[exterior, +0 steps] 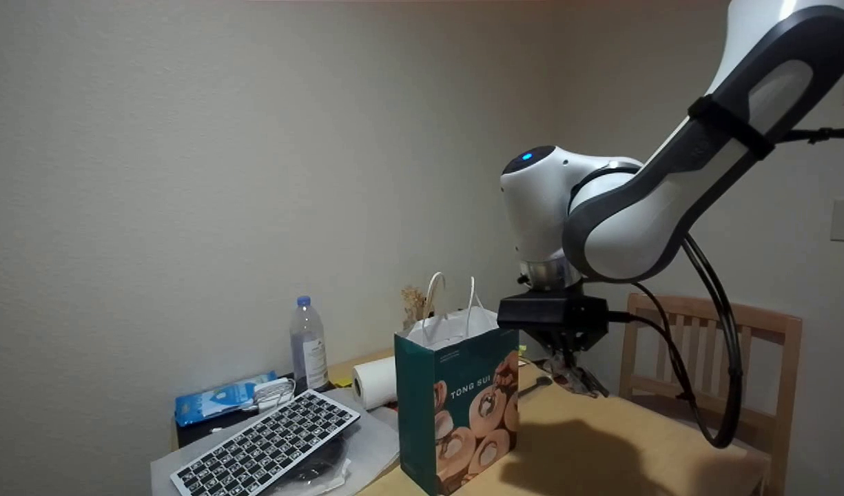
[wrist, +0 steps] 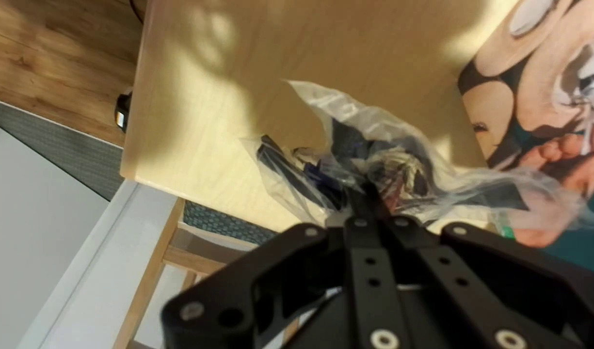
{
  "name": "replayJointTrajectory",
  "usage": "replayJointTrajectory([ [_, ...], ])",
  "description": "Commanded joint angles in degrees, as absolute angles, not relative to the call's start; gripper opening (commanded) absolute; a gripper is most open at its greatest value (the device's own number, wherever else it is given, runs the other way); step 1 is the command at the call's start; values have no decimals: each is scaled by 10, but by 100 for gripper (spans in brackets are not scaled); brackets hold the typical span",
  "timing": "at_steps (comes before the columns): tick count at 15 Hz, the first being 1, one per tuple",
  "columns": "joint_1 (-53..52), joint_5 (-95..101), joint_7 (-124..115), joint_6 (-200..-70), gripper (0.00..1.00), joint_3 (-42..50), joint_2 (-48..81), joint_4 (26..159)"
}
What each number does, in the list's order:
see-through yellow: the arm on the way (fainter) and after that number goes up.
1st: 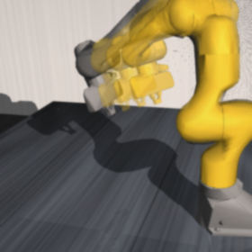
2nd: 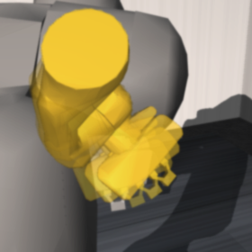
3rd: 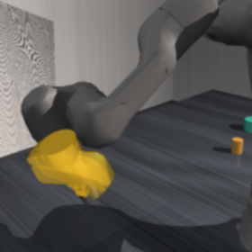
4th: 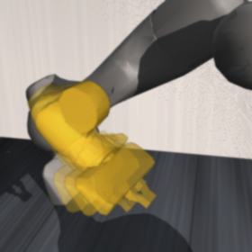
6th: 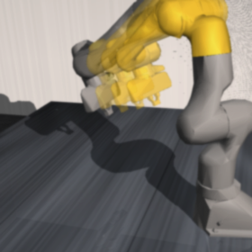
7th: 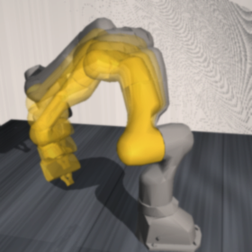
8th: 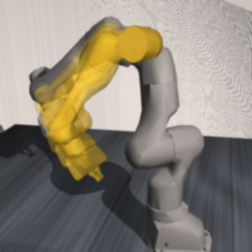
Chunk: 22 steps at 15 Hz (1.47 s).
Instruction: Pick up the sachet from the table and put it in the bag.
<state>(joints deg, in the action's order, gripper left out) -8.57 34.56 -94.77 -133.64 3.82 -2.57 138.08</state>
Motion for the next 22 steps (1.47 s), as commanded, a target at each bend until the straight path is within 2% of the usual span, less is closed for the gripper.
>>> replayJointTrajectory([
  [1,-69,424,-1000,-1316,0,-17,-93,1381],
  [9,-64,520,-1086,-1246,0,-106,-175,1333],
  [16,-63,504,-1068,-1249,0,-103,-169,1327],
  [19,-68,486,-960,-1302,0,-80,-141,1297],
  [22,-64,453,-870,-1300,0,-76,-101,1244],
])
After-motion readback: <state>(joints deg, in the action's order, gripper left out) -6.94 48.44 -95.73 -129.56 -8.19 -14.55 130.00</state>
